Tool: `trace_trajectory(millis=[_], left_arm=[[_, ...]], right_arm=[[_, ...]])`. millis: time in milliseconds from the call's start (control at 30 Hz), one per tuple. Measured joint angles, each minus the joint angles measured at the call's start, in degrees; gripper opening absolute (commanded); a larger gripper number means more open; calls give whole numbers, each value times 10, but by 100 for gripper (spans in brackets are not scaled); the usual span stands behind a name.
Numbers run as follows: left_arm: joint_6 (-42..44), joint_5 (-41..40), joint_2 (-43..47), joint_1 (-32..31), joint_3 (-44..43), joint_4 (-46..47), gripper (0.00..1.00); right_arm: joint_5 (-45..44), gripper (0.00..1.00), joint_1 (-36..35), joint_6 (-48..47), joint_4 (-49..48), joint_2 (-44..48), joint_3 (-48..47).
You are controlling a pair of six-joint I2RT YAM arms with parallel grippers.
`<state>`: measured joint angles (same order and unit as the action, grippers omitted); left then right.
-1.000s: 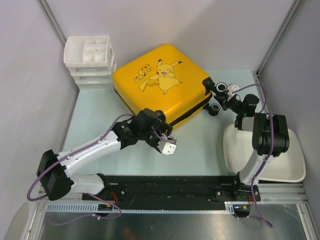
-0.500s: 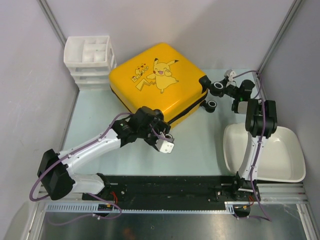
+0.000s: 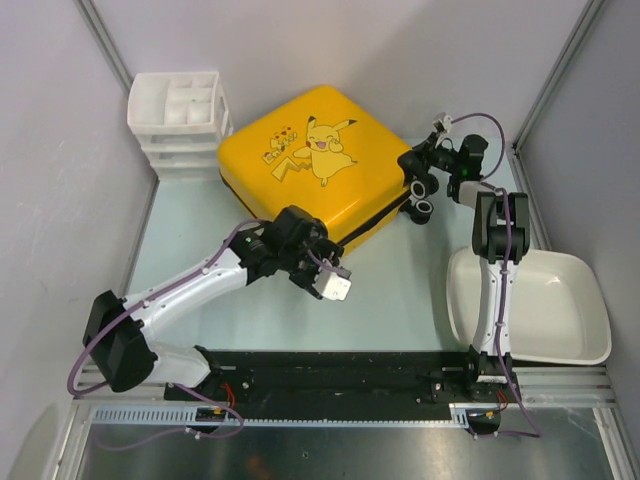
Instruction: Open, take out, and arrange the luggage
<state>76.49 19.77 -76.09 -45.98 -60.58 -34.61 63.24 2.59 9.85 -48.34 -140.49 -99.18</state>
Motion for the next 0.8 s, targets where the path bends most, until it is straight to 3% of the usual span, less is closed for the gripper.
trace_trajectory(millis=[67,100,267,300,433,633,800], left_arm=[[-29,-2,-17,0,-28,-23,75],[-46,-3,-26,1,-45,-38,99],[-171,18,-59,19,-129,-101,100],[-196,27,-59,28,-146,-111,100],[-303,66,-40,65,-199,-116,100],[-526,156,-9,269,-236,-68,100],[-689,183,14,423,-188,-13,100]], right_arm=[[-16,40,-3,12,42,0,-13],[-26,53,-4,11,56,1,-18],[-83,76,10,-27,199,39,-21],[-96,87,16,-37,227,52,-21],[-133,91,35,-74,319,110,-21],[-174,96,46,-106,433,155,-72],[-178,99,42,-113,579,159,-176]])
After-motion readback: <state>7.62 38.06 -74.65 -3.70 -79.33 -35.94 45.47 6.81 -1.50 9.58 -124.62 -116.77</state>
